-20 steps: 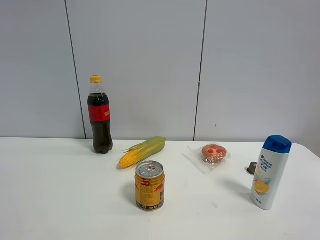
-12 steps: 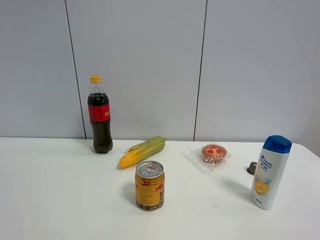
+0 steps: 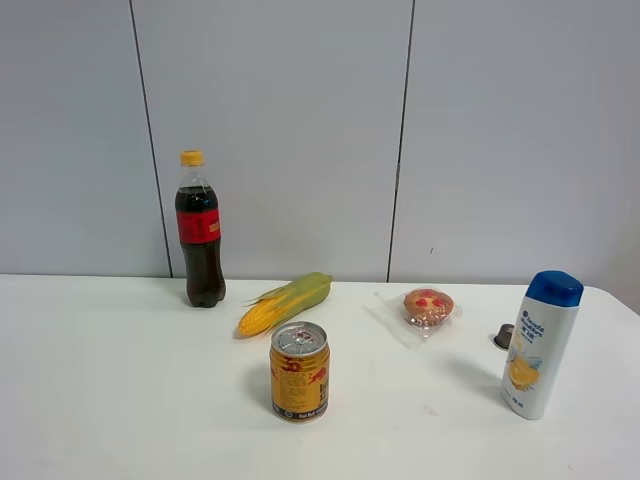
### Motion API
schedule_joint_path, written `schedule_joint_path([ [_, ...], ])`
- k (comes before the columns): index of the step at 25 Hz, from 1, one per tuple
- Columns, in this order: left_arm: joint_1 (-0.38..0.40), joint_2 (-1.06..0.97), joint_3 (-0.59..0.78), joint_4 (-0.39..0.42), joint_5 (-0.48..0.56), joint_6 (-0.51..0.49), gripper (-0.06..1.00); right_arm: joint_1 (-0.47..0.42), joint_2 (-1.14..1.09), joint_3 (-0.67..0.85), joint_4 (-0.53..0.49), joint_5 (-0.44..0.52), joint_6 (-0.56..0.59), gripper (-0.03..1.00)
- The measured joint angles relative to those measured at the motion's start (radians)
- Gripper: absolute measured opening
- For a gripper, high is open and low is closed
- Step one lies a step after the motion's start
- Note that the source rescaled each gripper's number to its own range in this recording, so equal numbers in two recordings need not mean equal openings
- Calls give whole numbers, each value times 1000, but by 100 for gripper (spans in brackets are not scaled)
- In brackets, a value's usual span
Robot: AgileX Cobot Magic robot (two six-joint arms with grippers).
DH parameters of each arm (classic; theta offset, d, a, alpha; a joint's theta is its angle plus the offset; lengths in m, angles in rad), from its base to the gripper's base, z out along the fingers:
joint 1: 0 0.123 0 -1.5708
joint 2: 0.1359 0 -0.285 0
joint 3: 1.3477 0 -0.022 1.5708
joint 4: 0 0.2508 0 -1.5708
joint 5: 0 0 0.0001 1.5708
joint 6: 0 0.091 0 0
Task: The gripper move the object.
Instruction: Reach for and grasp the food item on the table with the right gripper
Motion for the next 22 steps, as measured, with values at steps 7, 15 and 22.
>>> schedule_joint_path([
  [7, 0, 0, 0, 0, 0, 0, 100, 0, 158, -90, 0, 2, 0, 100],
  [15, 0, 0, 0, 0, 0, 0, 100, 0, 516, -452, 60, 7, -7, 100],
  [22, 0, 0, 0, 0, 0, 0, 100, 0, 901, -829, 96, 79, -21, 100],
])
